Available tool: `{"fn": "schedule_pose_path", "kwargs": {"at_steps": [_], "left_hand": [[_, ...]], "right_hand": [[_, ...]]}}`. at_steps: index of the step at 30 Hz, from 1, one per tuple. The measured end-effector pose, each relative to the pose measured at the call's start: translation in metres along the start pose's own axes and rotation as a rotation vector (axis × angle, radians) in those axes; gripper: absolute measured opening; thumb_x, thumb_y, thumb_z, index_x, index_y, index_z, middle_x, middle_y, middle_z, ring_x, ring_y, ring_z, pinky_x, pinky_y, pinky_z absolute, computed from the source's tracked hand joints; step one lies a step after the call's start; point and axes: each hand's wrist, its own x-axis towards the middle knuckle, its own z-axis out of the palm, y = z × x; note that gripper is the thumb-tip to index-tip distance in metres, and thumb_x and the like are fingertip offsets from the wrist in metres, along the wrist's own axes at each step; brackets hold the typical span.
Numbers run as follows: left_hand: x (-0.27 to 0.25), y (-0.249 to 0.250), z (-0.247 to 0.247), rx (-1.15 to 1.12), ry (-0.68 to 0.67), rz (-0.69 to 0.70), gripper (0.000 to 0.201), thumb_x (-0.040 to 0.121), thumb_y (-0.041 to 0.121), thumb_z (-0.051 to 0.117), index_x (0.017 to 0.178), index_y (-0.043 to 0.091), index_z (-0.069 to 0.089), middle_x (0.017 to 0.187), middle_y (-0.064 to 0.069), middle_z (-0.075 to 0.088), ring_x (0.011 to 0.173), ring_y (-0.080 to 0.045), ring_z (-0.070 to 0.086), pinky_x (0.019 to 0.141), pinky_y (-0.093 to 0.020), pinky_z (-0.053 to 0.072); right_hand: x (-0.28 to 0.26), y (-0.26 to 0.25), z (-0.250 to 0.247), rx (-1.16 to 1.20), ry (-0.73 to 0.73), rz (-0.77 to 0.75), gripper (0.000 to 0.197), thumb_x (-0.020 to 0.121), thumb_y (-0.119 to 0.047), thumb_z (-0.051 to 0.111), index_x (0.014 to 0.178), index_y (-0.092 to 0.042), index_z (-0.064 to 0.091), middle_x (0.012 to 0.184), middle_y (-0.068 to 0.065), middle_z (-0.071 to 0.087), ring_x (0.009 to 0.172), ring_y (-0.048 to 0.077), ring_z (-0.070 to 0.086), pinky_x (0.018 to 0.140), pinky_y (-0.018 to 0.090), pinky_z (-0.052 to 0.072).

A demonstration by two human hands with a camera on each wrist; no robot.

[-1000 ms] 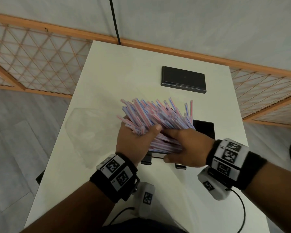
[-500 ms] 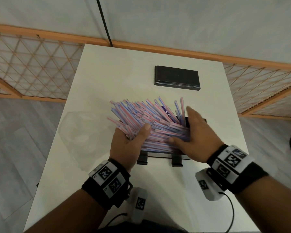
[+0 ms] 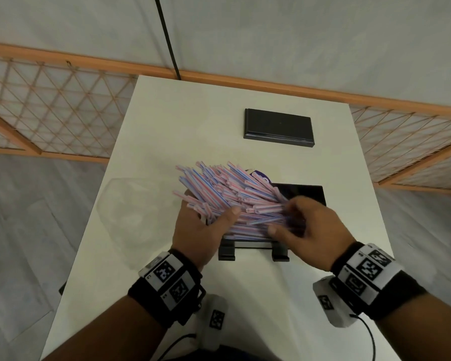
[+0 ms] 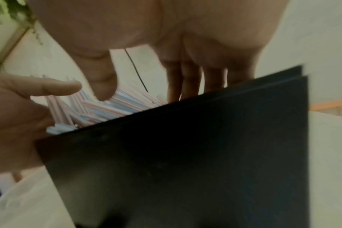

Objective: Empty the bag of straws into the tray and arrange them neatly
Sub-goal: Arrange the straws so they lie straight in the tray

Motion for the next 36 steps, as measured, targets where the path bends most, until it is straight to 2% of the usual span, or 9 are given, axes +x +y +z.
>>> {"fn": "schedule_pose_path", "kwargs": {"at_steps": [3,7,9,13,18,24,30,33,36], "left_hand": [[-0.002,-0.004,0.001,0.062,-0.042,0.006,0.028,0.082,0.016,0.08,0.108,0.006,0.074,0.099,0.003,0.08,0.098,-0.009,0.075,0.084,-0.022,0.058],[-0.004,-0.004,0.006,0.079,-0.061,0.026,0.029,0.074,0.026,0.084,0.101,0.02,0.075,0.097,0.012,0.079,0.097,-0.006,0.074,0.084,-0.019,0.057],[-0.004,-0.003,0.007,0.059,-0.047,0.024,0.032,0.074,0.034,0.082,0.102,0.022,0.075,0.099,0.009,0.079,0.099,-0.01,0.075,0.088,-0.026,0.058],[-0.002,-0.005,0.007,-0.005,0.012,-0.003,0.039,0.08,0.022,0.08,0.115,0.006,0.071,0.108,-0.003,0.078,0.106,-0.018,0.074,0.095,-0.04,0.059],[-0.003,-0.008,0.011,-0.042,0.047,-0.079,0.04,0.079,0.034,0.08,0.114,0.016,0.073,0.11,0.0,0.078,0.108,-0.02,0.073,0.098,-0.048,0.057],[-0.003,-0.012,0.012,-0.103,0.063,-0.111,0.044,0.077,0.04,0.08,0.113,0.016,0.073,0.113,-0.004,0.077,0.111,-0.025,0.072,0.101,-0.053,0.053],[-0.001,-0.013,0.012,0.015,0.049,-0.032,0.047,0.076,0.046,0.077,0.108,0.012,0.073,0.104,0.004,0.078,0.104,-0.016,0.074,0.094,-0.04,0.057],[0.002,-0.017,0.005,0.065,0.066,-0.014,0.068,0.074,0.061,0.077,0.118,0.01,0.068,0.108,0.0,0.077,0.106,-0.017,0.073,0.096,-0.045,0.057],[0.003,-0.016,0.0,0.127,0.054,0.009,0.088,0.066,0.081,0.069,0.114,0.008,0.068,0.103,0.003,0.077,0.102,-0.012,0.074,0.093,-0.037,0.058]], "right_hand": [[0.002,0.006,0.001,-0.08,-0.242,-0.107,0.07,0.067,-0.076,0.062,0.112,-0.024,0.064,0.101,-0.007,0.065,0.092,0.011,0.062,0.084,0.032,0.052],[0.019,0.004,0.013,-0.353,-0.286,-0.237,0.084,0.059,-0.086,0.056,0.121,-0.03,0.062,0.105,-0.006,0.056,0.101,0.019,0.057,0.091,0.035,0.049],[0.026,-0.005,0.016,-0.392,-0.35,-0.201,0.084,0.056,-0.089,0.052,0.117,-0.031,0.057,0.106,-0.007,0.058,0.099,0.018,0.059,0.088,0.036,0.051],[0.035,-0.011,0.022,-0.411,-0.438,-0.148,0.087,0.058,-0.09,0.054,0.122,-0.032,0.052,0.111,-0.007,0.063,0.103,0.018,0.061,0.09,0.036,0.053],[0.043,-0.023,0.022,-0.47,-0.526,-0.137,0.075,0.069,-0.076,0.066,0.127,-0.03,0.059,0.117,0.0,0.059,0.113,0.02,0.054,0.101,0.032,0.045],[0.048,-0.03,0.018,-0.522,-0.622,-0.034,0.06,0.065,-0.079,0.065,0.093,-0.027,0.059,0.076,-0.009,0.06,0.082,0.017,0.061,0.083,0.032,0.054],[0.056,-0.028,0.018,-0.334,-0.739,0.022,0.072,0.06,-0.07,0.077,0.121,-0.036,0.06,0.114,-0.012,0.068,0.107,0.015,0.063,0.098,0.035,0.05],[0.057,-0.03,0.014,-0.317,-0.845,0.024,0.085,0.07,-0.063,0.077,0.144,-0.038,0.043,0.139,-0.015,0.054,0.129,0.012,0.048,0.111,0.029,0.035],[0.056,-0.028,0.014,-0.265,-0.873,0.025,0.086,0.072,-0.067,0.074,0.146,-0.041,0.039,0.145,-0.017,0.048,0.135,0.009,0.042,0.113,0.027,0.029]]}}
